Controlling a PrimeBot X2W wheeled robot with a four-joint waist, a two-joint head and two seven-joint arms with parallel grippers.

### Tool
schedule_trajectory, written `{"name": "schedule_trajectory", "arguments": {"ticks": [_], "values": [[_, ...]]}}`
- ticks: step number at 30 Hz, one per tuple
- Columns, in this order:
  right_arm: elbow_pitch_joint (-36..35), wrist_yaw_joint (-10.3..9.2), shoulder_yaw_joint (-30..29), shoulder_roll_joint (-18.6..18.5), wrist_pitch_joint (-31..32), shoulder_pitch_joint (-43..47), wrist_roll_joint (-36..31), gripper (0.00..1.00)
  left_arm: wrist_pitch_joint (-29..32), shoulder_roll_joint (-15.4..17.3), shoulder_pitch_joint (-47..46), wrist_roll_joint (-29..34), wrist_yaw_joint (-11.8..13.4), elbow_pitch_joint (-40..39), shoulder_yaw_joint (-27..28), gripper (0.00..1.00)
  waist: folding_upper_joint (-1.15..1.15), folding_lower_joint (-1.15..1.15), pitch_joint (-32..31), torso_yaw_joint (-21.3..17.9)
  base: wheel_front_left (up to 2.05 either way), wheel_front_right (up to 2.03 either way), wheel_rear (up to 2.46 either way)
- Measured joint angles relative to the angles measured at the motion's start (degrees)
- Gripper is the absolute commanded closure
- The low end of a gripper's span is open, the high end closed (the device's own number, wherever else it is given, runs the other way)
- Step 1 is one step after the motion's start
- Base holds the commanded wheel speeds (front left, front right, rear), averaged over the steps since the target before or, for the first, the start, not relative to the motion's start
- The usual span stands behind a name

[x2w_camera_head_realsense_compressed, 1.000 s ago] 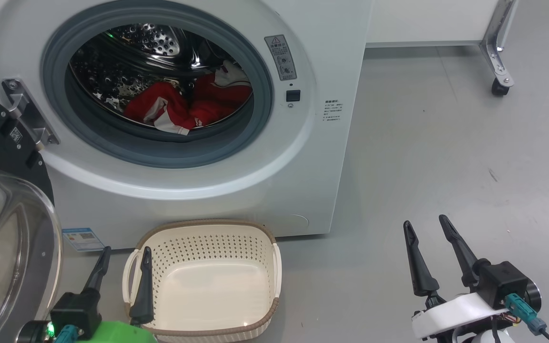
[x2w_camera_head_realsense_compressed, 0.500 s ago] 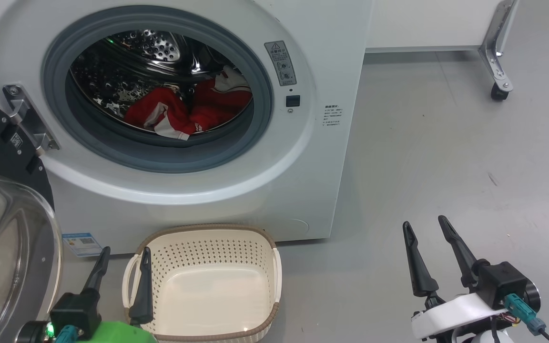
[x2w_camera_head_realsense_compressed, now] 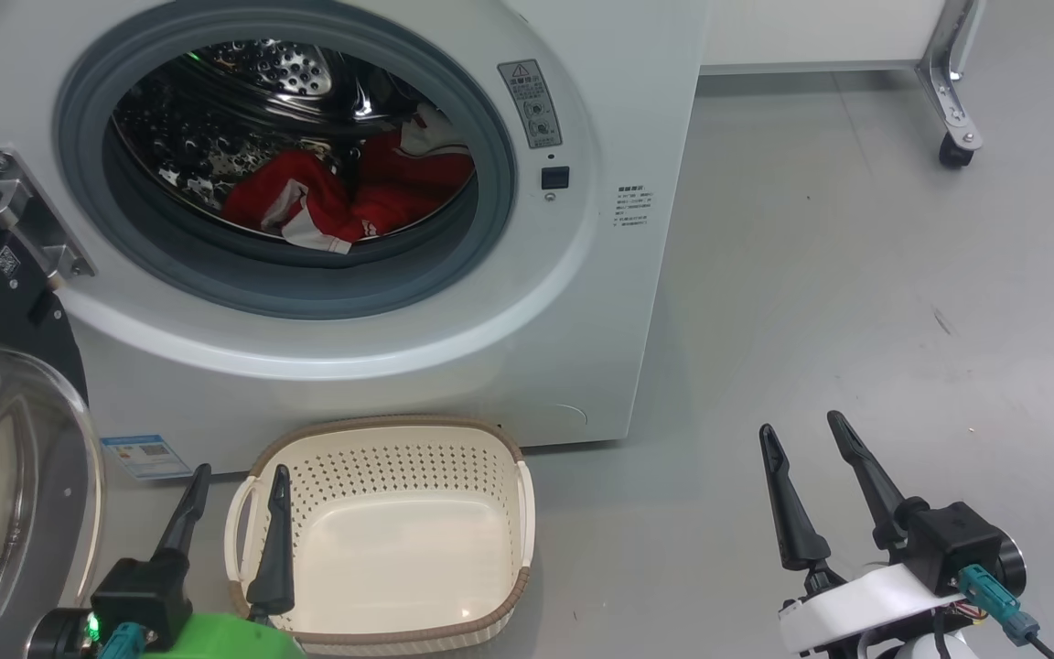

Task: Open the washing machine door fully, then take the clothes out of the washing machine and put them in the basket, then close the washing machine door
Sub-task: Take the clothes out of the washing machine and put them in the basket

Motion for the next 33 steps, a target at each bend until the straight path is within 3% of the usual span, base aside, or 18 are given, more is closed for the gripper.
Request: {"name": "schedule_trajectory", "arguments": {"ticks": [14, 33], "values": [[-1.26, 0.09, 2.34, -0.01, 0.00, -1.35, -0.03, 0.00, 0.34, 0.90, -5.32, -1.70, -1.58, -0.67, 0.81, 0.00, 0.00, 0.00, 4.47, -2.93, 0.00, 0.00, 0.00], [-5.95, 0.00, 6.11, -0.07, 0.00, -6.66, 0.65, 0.00, 12.84, 4.20, -21.07, -9.80, -5.55, 5.53, 3.49, 0.00, 0.00, 0.00, 14.74, -8.52, 0.00, 0.00, 0.00]]}}
